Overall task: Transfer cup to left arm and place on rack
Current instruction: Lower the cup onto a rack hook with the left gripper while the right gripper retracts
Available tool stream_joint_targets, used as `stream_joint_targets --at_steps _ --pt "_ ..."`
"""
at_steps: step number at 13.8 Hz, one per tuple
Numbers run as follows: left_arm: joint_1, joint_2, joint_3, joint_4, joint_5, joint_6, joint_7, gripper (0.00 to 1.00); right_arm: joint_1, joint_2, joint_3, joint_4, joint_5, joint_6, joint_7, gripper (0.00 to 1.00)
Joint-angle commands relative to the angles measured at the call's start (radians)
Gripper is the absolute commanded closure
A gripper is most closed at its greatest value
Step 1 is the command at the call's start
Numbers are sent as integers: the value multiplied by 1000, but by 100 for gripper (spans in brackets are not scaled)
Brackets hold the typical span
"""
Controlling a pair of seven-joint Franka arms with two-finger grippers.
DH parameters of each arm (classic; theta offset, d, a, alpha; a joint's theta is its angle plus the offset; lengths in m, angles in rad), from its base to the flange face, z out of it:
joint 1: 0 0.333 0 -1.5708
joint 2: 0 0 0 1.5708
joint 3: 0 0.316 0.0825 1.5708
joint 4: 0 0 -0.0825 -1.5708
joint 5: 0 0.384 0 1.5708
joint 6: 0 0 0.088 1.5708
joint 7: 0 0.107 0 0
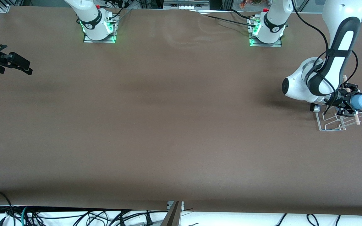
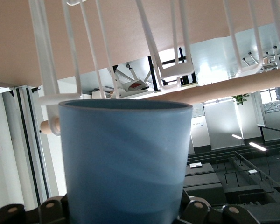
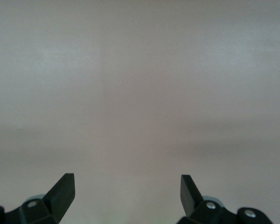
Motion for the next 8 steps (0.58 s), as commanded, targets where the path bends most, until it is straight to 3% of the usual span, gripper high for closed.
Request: stream_joint_targets --at_steps 1,8 --pt "-6 -78 6 -48 7 16 55 100 -19 -7 19 10 -4 -17 12 0" --pt "-4 -77 8 -90 -1 36 21 100 -19 -7 19 10 -4 -17 13 0"
